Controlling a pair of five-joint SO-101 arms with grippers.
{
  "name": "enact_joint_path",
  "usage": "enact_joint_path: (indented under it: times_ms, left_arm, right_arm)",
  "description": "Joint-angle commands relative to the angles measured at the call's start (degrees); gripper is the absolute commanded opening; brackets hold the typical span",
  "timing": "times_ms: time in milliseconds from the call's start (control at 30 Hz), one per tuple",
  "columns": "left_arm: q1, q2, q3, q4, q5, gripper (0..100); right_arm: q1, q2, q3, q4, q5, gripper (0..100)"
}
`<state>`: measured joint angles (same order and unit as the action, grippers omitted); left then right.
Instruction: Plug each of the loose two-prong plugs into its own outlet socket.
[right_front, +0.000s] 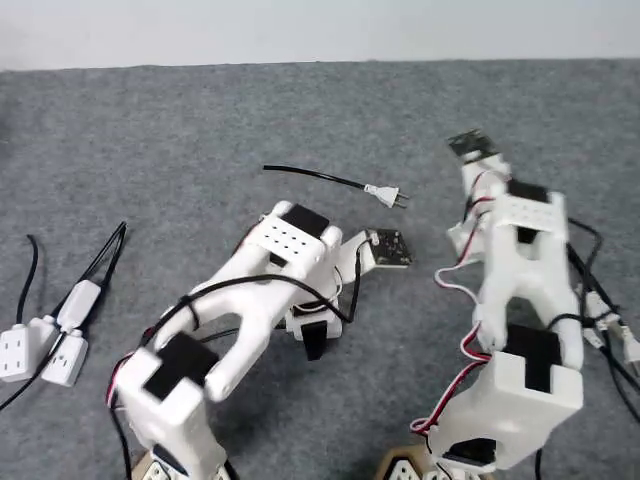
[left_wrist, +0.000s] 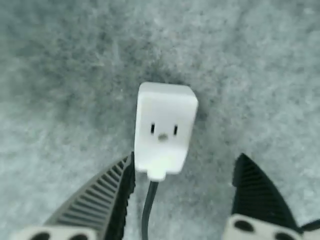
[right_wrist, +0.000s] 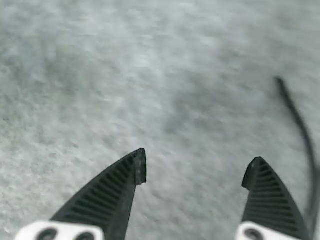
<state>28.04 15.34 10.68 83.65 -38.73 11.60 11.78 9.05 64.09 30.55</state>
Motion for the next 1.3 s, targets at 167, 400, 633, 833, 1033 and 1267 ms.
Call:
enact_joint_path:
  times_ms: [167, 400, 633, 833, 1033, 1267]
  left_arm:
    - [0.18, -22.95, -12.7, 10.2, 9.85, 31]
    - [-6.15, -37.27, -17.27, 11.78, 23.65, 31]
    - [-34.02, -54.77, -15.25, 11.78, 37.54, 31]
    - [-53.63, -62.15, 6.99, 0.09, 34.81, 31]
    - [-55.3, -62.59, 32.4, -17.85, 37.71, 31]
    - [-52.48, -62.59, 45.58, -25.32, 45.19, 31]
  right_arm:
    - [1.63, -3.12, -23.56, 20.44, 4.84, 30.3]
    - [-3.91, -2.95, -33.58, 28.18, 9.14, 30.3]
    - [-12.7, 6.46, -44.04, 30.02, 12.48, 30.3]
    - [-14.29, 24.57, -64.7, 35.3, 14.68, 30.3]
    - [-15.69, 38.9, -82.55, 38.73, 22.42, 30.3]
    - [-19.65, 44.44, -86.24, 36.7, 35.34, 30.3]
